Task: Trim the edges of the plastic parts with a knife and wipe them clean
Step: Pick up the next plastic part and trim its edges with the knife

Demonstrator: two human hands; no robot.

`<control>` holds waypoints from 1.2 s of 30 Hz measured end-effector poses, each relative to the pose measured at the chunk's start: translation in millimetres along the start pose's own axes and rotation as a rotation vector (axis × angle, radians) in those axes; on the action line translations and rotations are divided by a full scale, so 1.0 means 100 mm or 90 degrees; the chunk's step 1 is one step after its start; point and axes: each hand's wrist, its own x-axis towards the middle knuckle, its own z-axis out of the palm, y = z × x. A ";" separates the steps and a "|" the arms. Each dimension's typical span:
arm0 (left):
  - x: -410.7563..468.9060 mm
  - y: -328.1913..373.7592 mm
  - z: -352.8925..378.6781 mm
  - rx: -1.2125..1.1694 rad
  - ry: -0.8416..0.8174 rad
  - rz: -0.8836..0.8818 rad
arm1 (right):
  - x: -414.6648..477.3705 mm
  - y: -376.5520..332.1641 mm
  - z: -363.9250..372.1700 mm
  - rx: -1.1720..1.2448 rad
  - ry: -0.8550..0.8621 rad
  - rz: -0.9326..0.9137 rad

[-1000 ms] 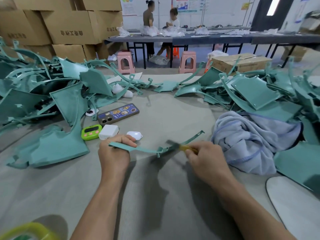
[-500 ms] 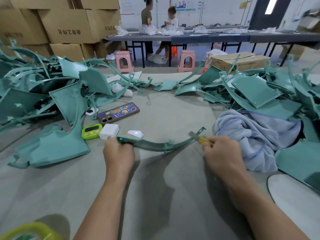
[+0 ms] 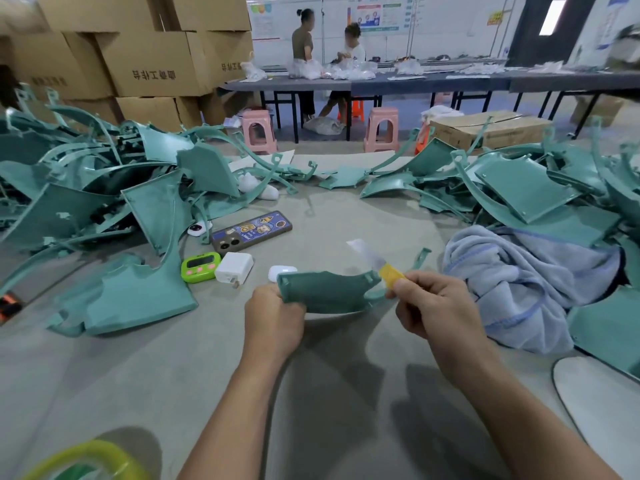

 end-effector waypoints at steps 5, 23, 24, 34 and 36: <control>0.04 -0.04 0.01 0.057 0.009 -0.033 | 0.12 -0.04 -0.21 -0.012 -0.032 0.148; 0.03 -0.02 0.01 0.096 0.066 -0.004 | 0.14 -0.07 -0.36 -0.017 -0.066 0.083; 0.03 -0.01 0.01 0.097 0.067 -0.005 | 0.14 -0.08 -0.36 0.016 -0.082 0.080; 0.03 0.01 -0.01 0.092 0.077 -0.022 | 0.14 -0.03 -0.36 -0.001 -0.091 0.063; 0.04 0.00 -0.01 0.095 0.085 -0.018 | 0.13 -0.04 -0.34 -0.005 -0.106 0.069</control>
